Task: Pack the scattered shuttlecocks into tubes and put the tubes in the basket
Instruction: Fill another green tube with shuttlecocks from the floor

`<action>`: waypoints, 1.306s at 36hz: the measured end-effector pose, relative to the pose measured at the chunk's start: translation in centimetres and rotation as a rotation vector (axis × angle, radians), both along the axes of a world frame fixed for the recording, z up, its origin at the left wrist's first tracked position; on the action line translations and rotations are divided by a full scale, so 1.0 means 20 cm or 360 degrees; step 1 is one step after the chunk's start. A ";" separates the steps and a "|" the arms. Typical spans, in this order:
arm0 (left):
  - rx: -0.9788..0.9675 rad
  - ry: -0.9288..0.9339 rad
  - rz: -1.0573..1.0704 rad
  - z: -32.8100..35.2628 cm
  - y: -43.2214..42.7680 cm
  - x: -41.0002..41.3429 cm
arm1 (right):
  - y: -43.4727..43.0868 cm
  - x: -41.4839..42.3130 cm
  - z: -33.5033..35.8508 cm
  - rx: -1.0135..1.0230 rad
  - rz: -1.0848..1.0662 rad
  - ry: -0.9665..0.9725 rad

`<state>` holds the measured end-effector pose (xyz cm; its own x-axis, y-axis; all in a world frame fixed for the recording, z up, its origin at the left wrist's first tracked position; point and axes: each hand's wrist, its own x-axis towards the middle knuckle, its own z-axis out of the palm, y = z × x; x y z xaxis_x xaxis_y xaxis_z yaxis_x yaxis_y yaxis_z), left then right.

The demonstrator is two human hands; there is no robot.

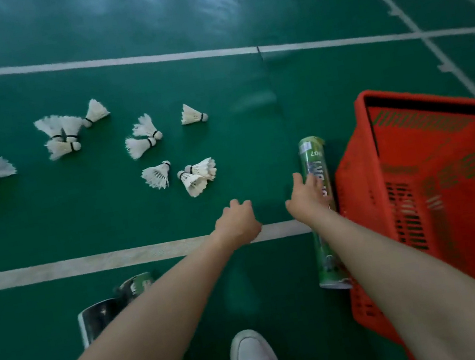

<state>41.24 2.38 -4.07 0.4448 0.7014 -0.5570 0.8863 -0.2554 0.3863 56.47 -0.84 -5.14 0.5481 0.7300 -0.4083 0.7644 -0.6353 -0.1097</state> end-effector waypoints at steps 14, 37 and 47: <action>-0.0134 -0.0043 -0.0109 -0.36 -0.16 0.02 | -0.11 0.15 -0.36 0.0041 -0.0782 0.0196; -0.0083 -0.1244 0.1360 0.38 0.49 -0.94 | 0.33 -0.99 0.20 0.0371 0.0308 0.1981; 0.0504 -0.0269 0.0895 0.10 0.58 -1.42 | 0.62 -1.07 -0.02 -0.0018 0.0860 0.0862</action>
<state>12.77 13.98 -2.02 0.0263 0.9702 -0.2410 0.8515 0.1045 0.5138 35.05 11.61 -5.59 -0.1629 0.8339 -0.5274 0.8104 -0.1918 -0.5536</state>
